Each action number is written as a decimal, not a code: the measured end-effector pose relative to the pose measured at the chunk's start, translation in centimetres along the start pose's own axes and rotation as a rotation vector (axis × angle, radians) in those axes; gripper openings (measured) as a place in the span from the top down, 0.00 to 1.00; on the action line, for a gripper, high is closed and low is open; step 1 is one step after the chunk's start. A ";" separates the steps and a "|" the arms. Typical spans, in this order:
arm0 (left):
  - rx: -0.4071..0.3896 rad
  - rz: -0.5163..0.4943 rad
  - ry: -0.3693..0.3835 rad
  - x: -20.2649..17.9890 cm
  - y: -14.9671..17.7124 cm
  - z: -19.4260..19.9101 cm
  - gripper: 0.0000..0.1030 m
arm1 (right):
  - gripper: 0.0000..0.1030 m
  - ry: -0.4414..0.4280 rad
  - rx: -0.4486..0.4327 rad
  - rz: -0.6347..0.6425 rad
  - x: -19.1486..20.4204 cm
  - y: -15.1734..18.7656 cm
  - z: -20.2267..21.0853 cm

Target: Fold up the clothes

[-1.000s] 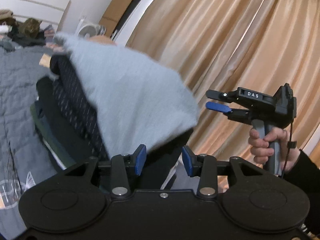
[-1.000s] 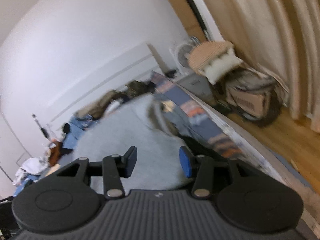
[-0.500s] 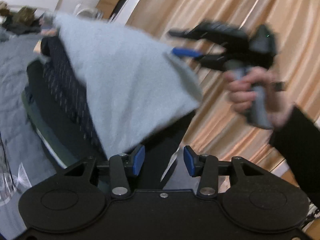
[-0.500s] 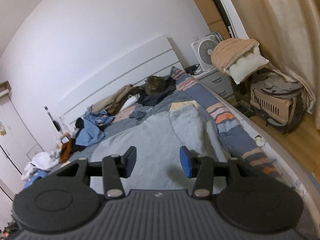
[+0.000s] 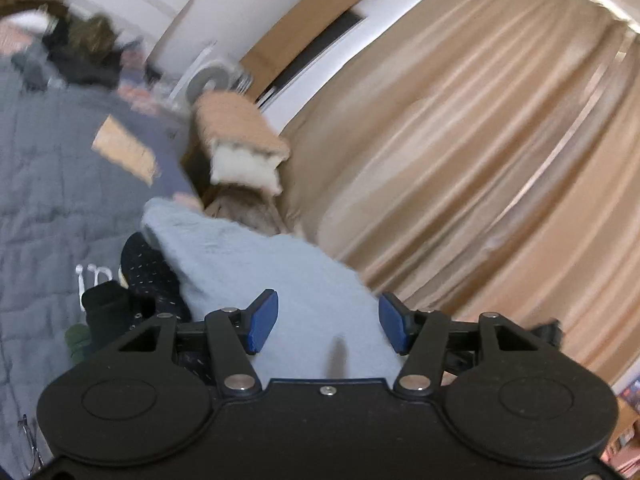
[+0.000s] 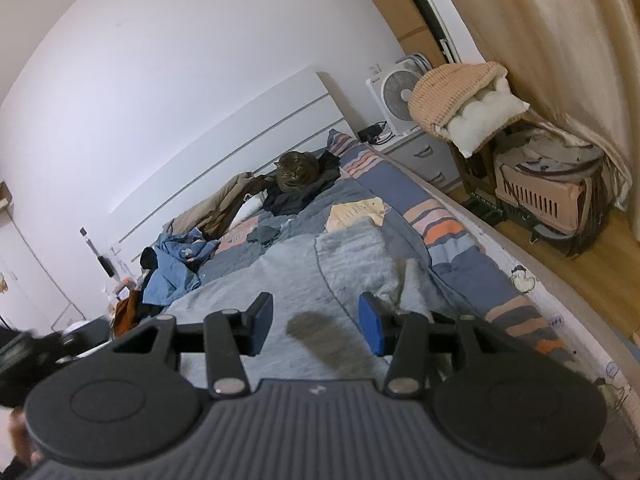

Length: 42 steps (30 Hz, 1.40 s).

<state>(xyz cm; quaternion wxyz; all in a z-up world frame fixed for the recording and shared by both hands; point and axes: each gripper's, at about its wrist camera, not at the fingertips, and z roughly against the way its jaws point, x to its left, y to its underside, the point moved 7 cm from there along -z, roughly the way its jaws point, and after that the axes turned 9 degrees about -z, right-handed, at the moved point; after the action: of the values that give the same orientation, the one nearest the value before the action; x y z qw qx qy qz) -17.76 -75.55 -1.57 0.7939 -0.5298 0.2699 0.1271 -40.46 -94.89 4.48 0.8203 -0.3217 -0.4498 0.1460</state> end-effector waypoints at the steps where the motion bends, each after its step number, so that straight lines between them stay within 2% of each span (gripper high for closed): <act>1: 0.013 0.004 -0.011 0.8 0.0 -0.8 0.46 | 0.55 -0.003 0.004 -0.002 -0.2 0.0 -0.1; 3: 0.022 0.019 -0.032 2.1 -0.1 -1.8 0.46 | 0.55 -0.006 0.005 -0.001 -0.4 0.0 -0.2; 9: -0.019 0.070 -0.089 5.9 -1.2 -2.6 0.46 | 0.55 -0.011 0.005 0.001 -0.9 -0.1 -0.3; 15: -0.011 0.099 -0.161 7.8 -1.8 -4.0 0.46 | 0.55 -0.011 -0.001 -0.002 -0.8 0.1 0.0; 17: -0.017 0.081 -0.171 7.1 -2.2 -3.6 0.45 | 0.55 -0.010 -0.005 -0.005 -0.7 0.1 0.4; 20: -0.026 0.050 -0.191 6.0 -2.7 -2.7 0.30 | 0.54 0.004 -0.004 0.005 -0.2 0.1 1.1; 22: -0.047 0.011 -0.215 4.7 -3.0 -1.5 0.16 | 0.54 0.020 0.002 0.018 0.3 0.2 1.7; 26: -0.042 -0.079 -0.232 1.5 -3.2 1.0 0.06 | 0.50 0.068 0.024 0.053 1.6 0.7 3.1; 27: -0.039 -0.108 -0.239 0.6 -3.1 1.7 0.01 | 0.47 0.073 0.027 0.065 2.0 0.9 3.5; 29: -0.024 -0.164 -0.249 -1.3 -3.0 2.8 0.00 | 0.44 0.090 0.026 0.080 2.7 1.2 4.5; 31: 0.042 -0.189 -0.254 -3.0 -2.3 3.5 0.00 | 0.41 0.108 0.021 0.088 3.2 1.5 5.7; 33: 0.098 -0.210 -0.302 -4.4 -1.5 4.2 0.00 | 0.36 0.125 0.021 0.095 3.6 1.8 6.7; 36: 0.127 -0.266 -0.364 -6.3 -0.6 5.2 0.00 | 0.31 0.150 0.045 0.102 4.3 2.3 8.0; 38: 0.180 -0.295 -0.405 -7.7 0.2 5.8 0.00 | 0.30 0.169 0.063 0.110 4.8 2.5 8.9; 42: 0.221 -0.338 -0.445 -10.4 1.5 7.4 0.00 | 0.27 0.209 0.088 0.120 6.2 3.0 10.8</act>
<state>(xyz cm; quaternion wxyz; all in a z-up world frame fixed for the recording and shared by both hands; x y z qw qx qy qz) -24.85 -67.38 5.31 0.8965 -0.4365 0.0094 0.0759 -45.84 -85.07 10.65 0.8657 -0.3252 -0.3351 0.1802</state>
